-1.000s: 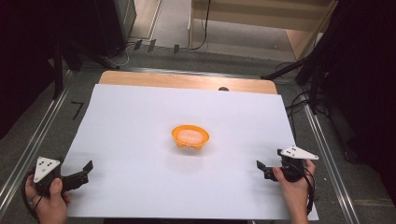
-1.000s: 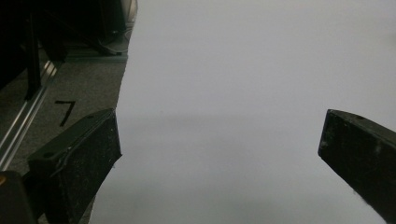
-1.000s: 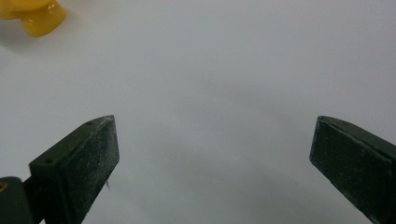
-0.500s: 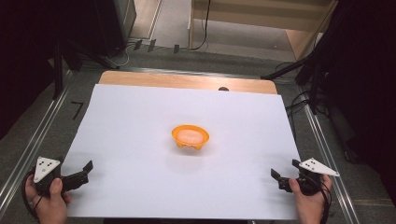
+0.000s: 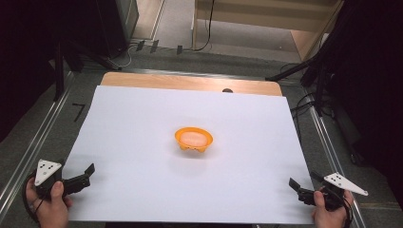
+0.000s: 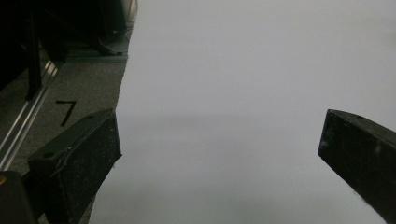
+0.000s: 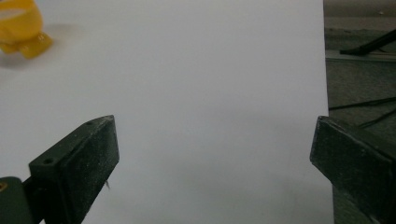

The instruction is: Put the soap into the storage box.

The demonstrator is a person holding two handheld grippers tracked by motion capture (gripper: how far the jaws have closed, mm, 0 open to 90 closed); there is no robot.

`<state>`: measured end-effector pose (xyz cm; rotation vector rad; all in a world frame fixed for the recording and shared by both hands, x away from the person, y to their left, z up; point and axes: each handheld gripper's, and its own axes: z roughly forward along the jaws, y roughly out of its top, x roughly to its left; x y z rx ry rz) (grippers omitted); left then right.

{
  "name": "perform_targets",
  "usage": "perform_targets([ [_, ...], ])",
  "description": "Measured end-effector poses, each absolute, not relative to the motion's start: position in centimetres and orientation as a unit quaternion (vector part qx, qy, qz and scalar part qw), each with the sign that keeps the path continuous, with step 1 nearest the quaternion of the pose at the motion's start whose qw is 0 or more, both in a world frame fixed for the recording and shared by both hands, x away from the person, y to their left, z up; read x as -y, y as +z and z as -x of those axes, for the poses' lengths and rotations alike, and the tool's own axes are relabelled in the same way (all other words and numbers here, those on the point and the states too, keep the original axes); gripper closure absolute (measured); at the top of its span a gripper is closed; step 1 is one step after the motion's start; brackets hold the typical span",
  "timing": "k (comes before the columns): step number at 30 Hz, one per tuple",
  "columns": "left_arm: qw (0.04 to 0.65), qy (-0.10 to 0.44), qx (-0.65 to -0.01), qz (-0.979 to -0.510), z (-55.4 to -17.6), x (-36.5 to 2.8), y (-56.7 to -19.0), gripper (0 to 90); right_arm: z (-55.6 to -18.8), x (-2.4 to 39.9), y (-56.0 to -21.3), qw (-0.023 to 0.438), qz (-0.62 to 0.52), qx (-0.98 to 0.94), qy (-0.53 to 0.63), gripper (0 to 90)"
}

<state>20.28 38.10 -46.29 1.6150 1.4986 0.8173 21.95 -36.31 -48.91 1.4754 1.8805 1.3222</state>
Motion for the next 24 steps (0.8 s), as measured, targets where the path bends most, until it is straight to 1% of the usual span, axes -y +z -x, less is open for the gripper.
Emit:
perform_targets([
  [3,0.386,0.320,-0.586,-0.636,-20.30,-38.10,-46.30,0.0,-21.81,36.74,-49.04,0.194,-0.528,-0.665,0.491,1.4],
  [5,0.384,0.319,-0.587,-0.637,-20.32,-38.08,-46.29,0.0,-21.82,36.55,-49.11,0.198,-0.526,-0.669,0.486,2.6],
  [7,0.384,0.319,-0.587,-0.638,-20.35,-38.09,-46.30,0.0,-21.79,36.16,-49.11,0.210,-0.526,-0.676,0.472,6.2],
  [9,0.384,0.319,-0.588,-0.637,-20.33,-38.14,-46.29,0.0,-21.81,35.86,-49.11,0.219,-0.528,-0.680,0.459,7.8],
  [24,0.384,0.317,-0.587,-0.639,-20.39,-38.15,-46.30,0.0,-21.95,36.26,-49.23,0.206,-0.536,-0.672,0.468,7.8],
])
